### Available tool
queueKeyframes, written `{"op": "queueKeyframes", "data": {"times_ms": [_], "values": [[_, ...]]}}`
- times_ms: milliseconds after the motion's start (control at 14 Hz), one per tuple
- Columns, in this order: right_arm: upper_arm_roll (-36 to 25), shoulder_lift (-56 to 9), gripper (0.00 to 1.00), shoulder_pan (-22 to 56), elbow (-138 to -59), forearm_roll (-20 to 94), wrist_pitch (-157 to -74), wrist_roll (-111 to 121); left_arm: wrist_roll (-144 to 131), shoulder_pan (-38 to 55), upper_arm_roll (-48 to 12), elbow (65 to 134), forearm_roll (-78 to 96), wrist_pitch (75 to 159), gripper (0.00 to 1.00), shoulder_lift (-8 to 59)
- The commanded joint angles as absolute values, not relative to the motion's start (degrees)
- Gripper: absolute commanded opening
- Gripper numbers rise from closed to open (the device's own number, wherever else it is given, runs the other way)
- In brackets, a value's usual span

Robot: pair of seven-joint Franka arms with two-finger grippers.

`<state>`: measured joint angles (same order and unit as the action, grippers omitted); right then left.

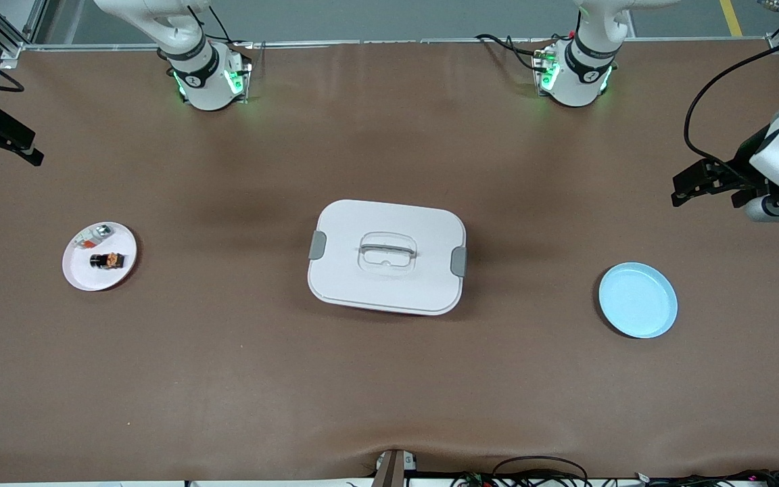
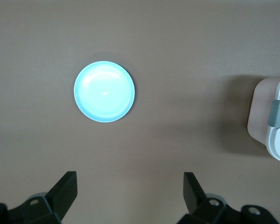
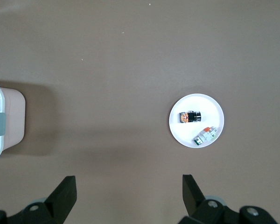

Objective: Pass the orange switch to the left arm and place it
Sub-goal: 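Reach the right gripper down to the black-orange switch on the white plate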

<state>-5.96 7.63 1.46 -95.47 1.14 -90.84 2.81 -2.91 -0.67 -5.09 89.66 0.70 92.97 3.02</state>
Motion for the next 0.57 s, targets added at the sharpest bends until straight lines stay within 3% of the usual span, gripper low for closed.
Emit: {"op": "queueKeyframes", "data": {"times_ms": [0,499], "values": [[-6.15,7.91,1.0,1.58,-95.19,0.26,-90.7,2.37,-1.67,-1.05,-5.27,88.95,-0.35,92.11,1.0,2.72],[-6.42,4.33,1.0,0.35,-93.69,0.79,-90.79,2.64,-1.67,-0.97,-5.19,88.86,-0.35,92.11,1.0,2.72]]}}
